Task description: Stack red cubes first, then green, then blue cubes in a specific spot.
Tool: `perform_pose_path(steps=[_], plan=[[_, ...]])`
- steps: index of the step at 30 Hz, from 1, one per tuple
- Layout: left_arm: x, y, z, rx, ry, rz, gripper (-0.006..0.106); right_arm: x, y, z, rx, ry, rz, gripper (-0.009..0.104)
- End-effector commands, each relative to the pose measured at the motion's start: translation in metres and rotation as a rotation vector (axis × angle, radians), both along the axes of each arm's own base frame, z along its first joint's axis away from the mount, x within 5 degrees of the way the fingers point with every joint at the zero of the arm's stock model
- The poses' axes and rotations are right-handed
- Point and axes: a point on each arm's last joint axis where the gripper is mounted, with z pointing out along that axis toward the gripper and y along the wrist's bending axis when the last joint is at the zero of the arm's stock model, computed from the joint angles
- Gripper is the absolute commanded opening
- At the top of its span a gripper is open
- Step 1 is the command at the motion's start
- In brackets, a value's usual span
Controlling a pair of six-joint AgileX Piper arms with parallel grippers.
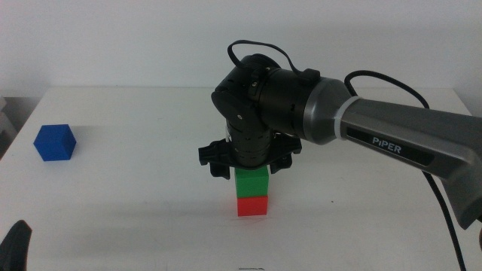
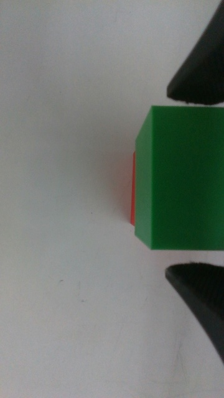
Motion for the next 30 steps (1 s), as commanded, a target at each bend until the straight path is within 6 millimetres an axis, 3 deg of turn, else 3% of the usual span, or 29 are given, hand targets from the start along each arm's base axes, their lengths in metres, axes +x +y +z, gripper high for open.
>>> perform_pose_path(steps=[1,6,10,13,18,23,30], plan=[[-0.002,0.000,0.010,-0.016,-0.105,0.002,0.092,-0.002,-0.006,0.043,0.062,-0.094,0.002,0.074],[-0.002,0.000,0.010,-0.016,-0.105,0.002,0.092,-0.016,-0.023,0.090,0.102,-0.164,0.008,0.081],[-0.002,0.000,0.010,-0.016,-0.105,0.002,0.092,-0.039,-0.055,0.132,0.068,-0.239,0.040,0.081],[-0.002,0.000,0.010,-0.016,-0.105,0.002,0.092,-0.063,-0.087,0.153,0.092,-0.283,0.086,0.081],[-0.002,0.000,0.010,-0.016,-0.105,0.002,0.092,-0.108,-0.147,0.170,0.152,-0.372,0.157,0.081],[-0.002,0.000,0.010,-0.016,-0.105,0.002,0.092,-0.156,-0.204,0.169,0.141,-0.464,0.325,0.081],[-0.002,0.000,0.010,-0.016,-0.105,0.002,0.092,-0.222,-0.247,0.177,0.202,-0.683,0.549,0.084]])
